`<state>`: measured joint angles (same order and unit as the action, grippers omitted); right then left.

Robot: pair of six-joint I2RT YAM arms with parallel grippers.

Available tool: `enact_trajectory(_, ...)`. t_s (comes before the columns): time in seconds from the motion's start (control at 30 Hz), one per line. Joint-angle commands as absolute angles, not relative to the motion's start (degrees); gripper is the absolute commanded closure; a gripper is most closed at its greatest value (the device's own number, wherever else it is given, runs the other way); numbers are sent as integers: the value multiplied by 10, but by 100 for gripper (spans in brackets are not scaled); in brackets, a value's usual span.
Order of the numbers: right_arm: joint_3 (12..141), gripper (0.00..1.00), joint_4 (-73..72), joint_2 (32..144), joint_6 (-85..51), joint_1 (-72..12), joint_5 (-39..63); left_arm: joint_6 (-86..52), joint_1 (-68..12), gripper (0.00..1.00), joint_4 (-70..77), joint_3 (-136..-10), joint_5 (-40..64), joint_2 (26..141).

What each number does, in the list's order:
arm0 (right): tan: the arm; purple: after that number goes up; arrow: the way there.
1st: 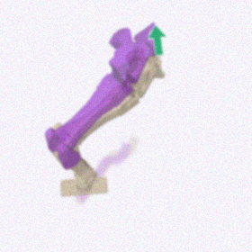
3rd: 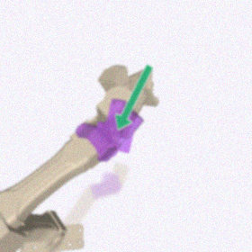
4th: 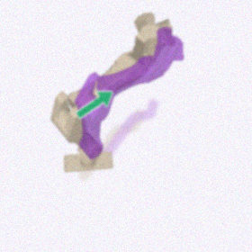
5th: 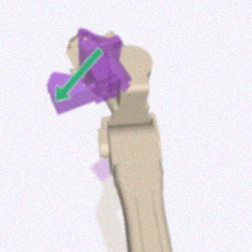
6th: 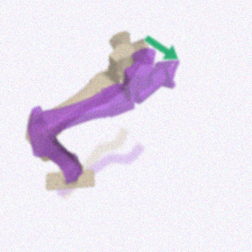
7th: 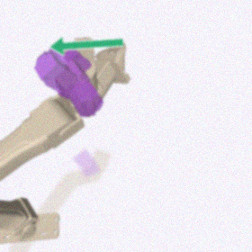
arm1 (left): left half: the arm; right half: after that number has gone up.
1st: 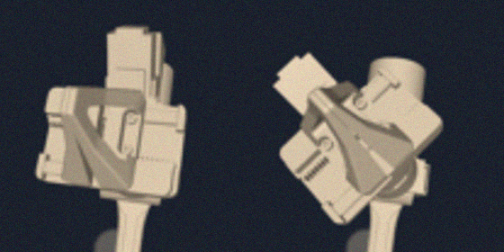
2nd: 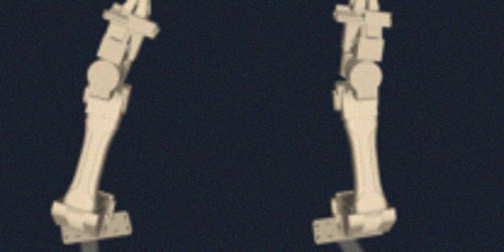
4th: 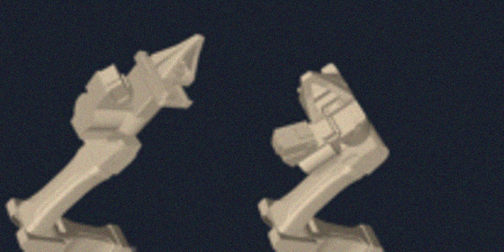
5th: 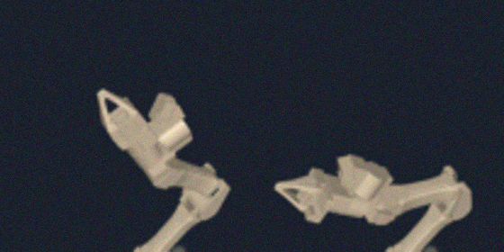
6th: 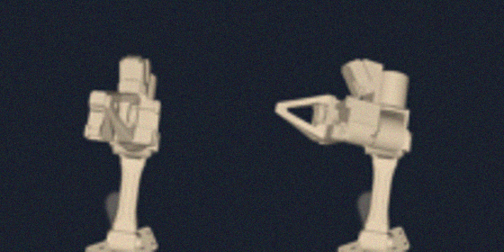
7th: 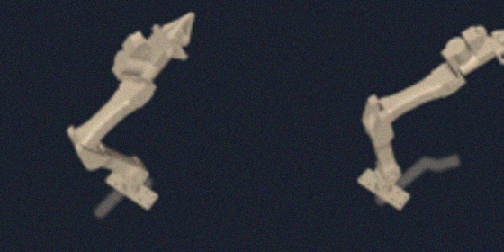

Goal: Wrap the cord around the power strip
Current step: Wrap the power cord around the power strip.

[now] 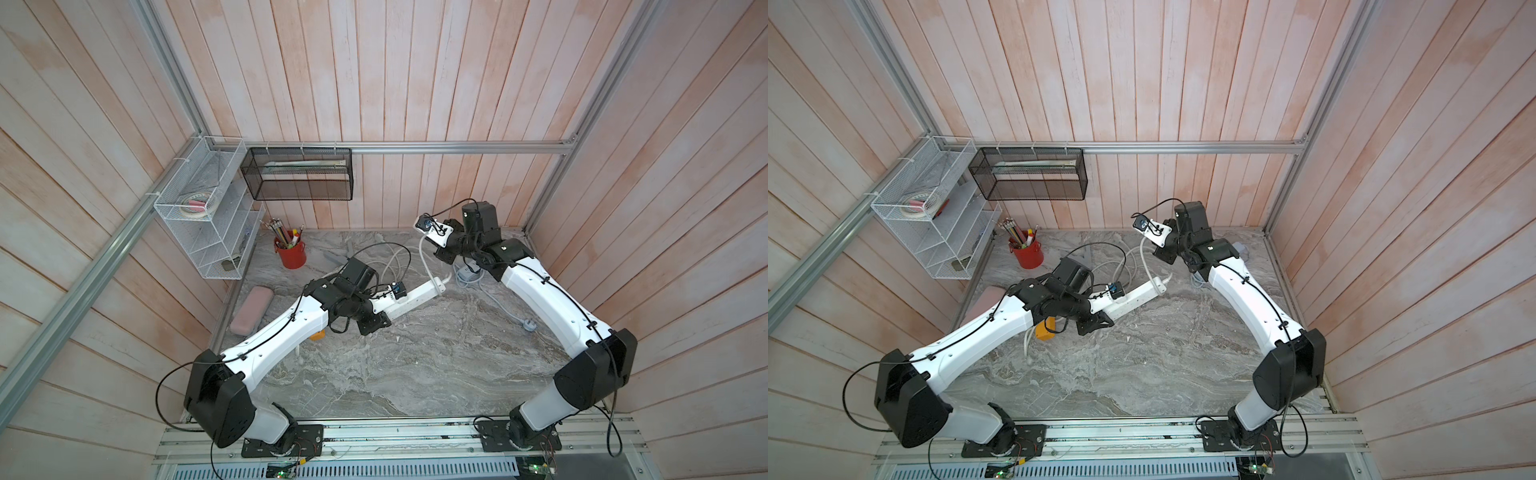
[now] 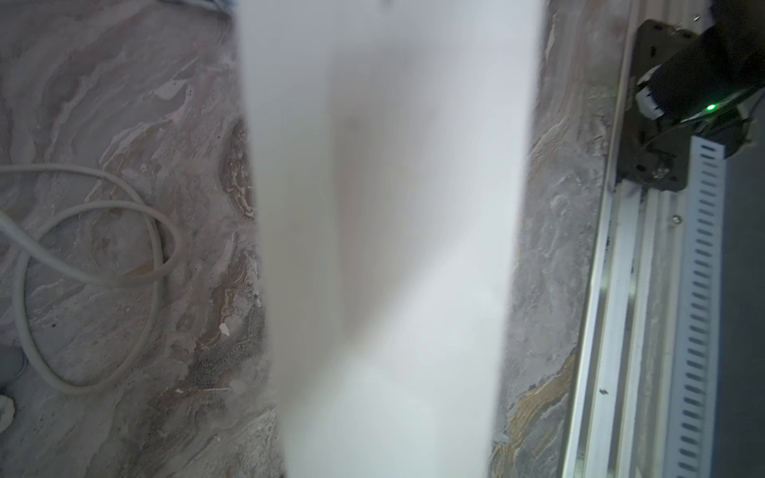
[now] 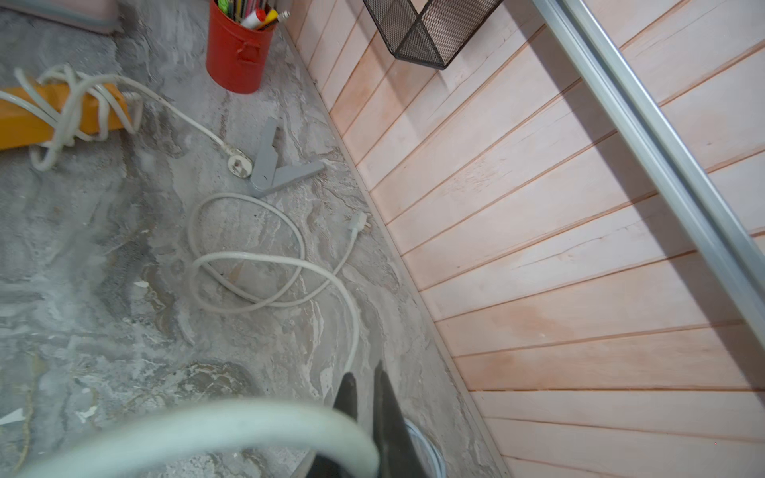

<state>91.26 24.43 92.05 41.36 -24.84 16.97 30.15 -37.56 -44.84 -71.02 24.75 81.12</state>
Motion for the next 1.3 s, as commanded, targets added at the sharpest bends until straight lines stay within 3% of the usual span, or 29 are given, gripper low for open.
enact_trajectory(0.0,920,81,187,940,328,-211,333,340,-390,100,-353,-711,369,771)
enact_trajectory(0.13,837,67,22,941,222,-194,404,301,-389,100,-254,-696,418,743)
enact_trajectory(0.3,739,55,-202,953,72,-186,443,219,-386,100,-157,-695,403,728)
enact_trajectory(0.53,710,41,-463,1042,-136,-202,400,162,-382,100,-156,-739,385,745)
enact_trajectory(0.8,575,29,-550,1019,-220,-228,318,115,-355,100,-223,-787,388,773)
enact_trajectory(1.0,454,22,-631,998,-245,-316,265,63,-352,100,-231,-844,399,808)
enact_trajectory(1.17,516,21,-695,1098,-310,-366,256,43,-352,100,-232,-859,395,810)
enact_trajectory(1.27,589,21,-661,1157,-301,-384,259,41,-352,100,-241,-859,387,811)
